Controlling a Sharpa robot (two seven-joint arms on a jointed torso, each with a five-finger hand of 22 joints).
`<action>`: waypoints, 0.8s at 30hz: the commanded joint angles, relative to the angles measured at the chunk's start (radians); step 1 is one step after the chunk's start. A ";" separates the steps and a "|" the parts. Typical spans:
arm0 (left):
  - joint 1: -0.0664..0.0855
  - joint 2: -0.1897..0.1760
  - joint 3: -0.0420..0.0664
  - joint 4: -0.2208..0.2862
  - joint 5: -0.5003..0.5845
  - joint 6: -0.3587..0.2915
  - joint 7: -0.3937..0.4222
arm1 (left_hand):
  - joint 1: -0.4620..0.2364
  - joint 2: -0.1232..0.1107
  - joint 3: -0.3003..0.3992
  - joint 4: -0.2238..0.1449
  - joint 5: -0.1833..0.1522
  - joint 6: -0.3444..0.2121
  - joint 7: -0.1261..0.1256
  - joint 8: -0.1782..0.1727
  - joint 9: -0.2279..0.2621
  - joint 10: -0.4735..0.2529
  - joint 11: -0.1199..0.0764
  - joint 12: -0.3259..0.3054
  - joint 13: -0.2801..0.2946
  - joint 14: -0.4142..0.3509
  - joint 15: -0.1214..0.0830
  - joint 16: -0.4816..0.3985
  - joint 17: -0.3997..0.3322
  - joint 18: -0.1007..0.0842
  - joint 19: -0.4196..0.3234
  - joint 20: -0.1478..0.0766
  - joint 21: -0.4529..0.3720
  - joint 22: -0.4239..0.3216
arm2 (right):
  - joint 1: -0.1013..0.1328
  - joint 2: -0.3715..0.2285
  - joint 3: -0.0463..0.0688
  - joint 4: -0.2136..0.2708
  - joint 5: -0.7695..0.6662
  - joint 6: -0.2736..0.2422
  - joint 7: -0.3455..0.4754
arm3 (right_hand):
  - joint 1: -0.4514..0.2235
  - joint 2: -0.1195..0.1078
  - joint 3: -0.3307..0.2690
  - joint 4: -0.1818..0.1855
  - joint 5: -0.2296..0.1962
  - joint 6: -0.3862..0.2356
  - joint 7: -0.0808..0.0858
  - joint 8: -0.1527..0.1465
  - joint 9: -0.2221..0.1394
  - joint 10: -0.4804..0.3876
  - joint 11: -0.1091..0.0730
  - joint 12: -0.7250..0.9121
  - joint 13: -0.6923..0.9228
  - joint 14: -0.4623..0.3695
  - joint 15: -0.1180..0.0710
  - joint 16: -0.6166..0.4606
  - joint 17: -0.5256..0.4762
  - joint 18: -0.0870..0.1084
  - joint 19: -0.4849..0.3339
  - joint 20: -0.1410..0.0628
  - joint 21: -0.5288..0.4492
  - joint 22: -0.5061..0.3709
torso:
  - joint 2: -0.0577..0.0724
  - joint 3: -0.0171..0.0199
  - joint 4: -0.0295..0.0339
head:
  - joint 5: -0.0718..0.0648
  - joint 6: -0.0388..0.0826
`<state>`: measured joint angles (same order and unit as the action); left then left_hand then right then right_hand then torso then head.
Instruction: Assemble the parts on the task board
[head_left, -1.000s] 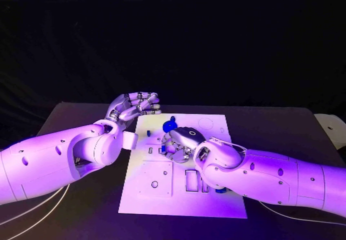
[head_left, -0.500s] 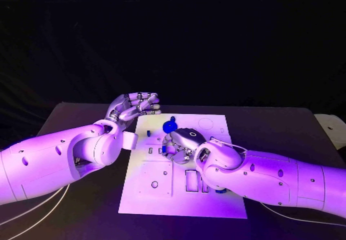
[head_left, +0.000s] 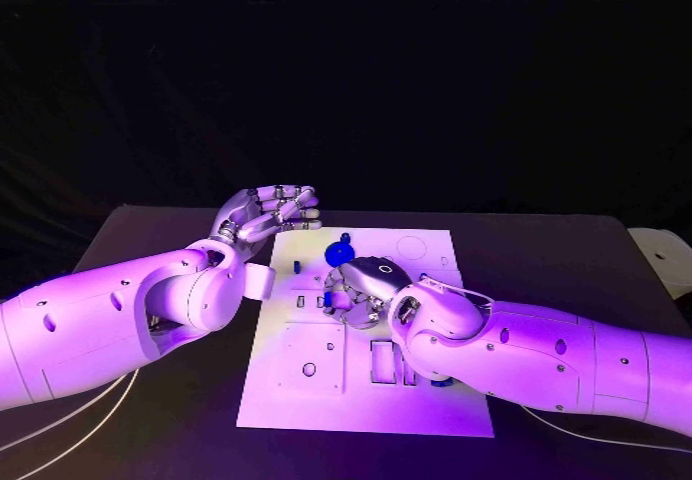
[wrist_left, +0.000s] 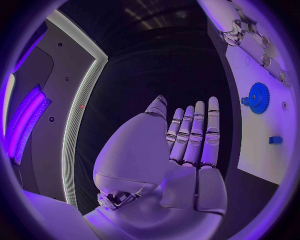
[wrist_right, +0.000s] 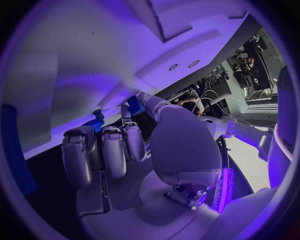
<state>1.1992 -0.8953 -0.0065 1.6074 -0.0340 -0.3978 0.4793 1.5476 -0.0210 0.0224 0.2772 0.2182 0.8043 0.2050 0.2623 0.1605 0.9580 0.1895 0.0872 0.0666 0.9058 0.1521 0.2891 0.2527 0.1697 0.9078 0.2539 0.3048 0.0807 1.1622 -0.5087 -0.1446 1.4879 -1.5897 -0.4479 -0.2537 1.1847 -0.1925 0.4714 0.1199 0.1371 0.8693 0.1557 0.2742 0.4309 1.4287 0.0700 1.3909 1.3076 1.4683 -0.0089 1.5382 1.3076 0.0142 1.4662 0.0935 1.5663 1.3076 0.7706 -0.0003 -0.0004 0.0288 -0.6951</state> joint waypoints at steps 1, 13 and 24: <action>0.001 0.001 0.001 0.001 0.001 0.018 0.004 | 0.008 -0.001 0.004 0.005 -0.002 -0.005 0.031 -0.003 -0.002 0.004 0.003 -0.006 0.000 -0.002 0.000 -0.004 0.001 0.014 0.008 0.000 -0.007 -0.001 | -0.001 0.000 -0.001 0.000 -0.013 0.000 0.002 | -0.002 -0.016 -0.015 0.002 -0.019 -0.016 0.001 -0.009 -0.003 -0.011 0.002 -0.009 0.073 0.078 0.009 -0.005 0.148 -0.014 0.103 0.012 0.003 0.262 | 0.000 -0.0002 -0.0001 | 0.000 -0.001; 0.001 -0.001 0.001 -0.006 -0.029 0.011 -0.021 | 0.007 -0.003 0.004 0.006 -0.003 -0.002 0.027 -0.003 -0.001 0.007 0.001 -0.007 0.000 0.004 -0.002 -0.002 0.004 0.015 0.012 -0.001 -0.006 -0.001 | -0.002 -0.021 0.000 0.030 -0.021 -0.119 0.028 | 0.032 -0.015 -0.128 0.038 -0.045 -0.077 0.019 -0.041 -0.022 -0.055 0.019 -0.054 0.027 0.074 0.024 -0.010 0.136 -0.007 0.088 0.026 -0.019 0.246 | -0.001 0.0010 0.0006 | 0.000 0.000; 0.002 -0.016 0.001 -0.037 -0.278 0.130 -0.292 | -0.130 0.010 -0.073 0.013 -0.007 0.091 -0.015 0.039 0.025 0.200 -0.065 0.040 0.026 0.283 -0.092 0.127 0.121 0.015 0.248 -0.097 0.124 0.045 | 0.064 -0.174 0.012 0.143 0.217 -0.225 0.263 | 0.108 0.031 -0.123 0.041 0.020 -0.016 0.006 0.004 -0.014 -0.039 0.008 -0.033 0.043 0.072 0.015 -0.013 0.130 0.001 0.069 0.021 -0.046 0.227 | -0.026 -0.0051 -0.0023 | 0.003 0.006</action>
<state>1.1995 -0.9114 -0.0066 1.5737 -0.1825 -0.3487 0.3119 1.4248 -0.0095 -0.0473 0.2913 0.2115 0.8893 0.1919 0.2978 0.1835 1.1490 0.1284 0.1240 0.0905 1.1737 0.0659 0.4080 0.3673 0.1695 1.1449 0.1611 0.4212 0.1229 1.2174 -0.6707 -0.1339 1.6185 -1.5074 -0.6209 -0.1202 1.2876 -0.1636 0.3450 0.1609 0.1548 0.8483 0.1619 0.2752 0.4164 1.3881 0.0821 1.3572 1.3074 1.4648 0.0090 1.5287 1.3074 0.0143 1.4662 0.1149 1.5237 1.3078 0.7579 -0.0028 -0.0032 0.0296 -0.6862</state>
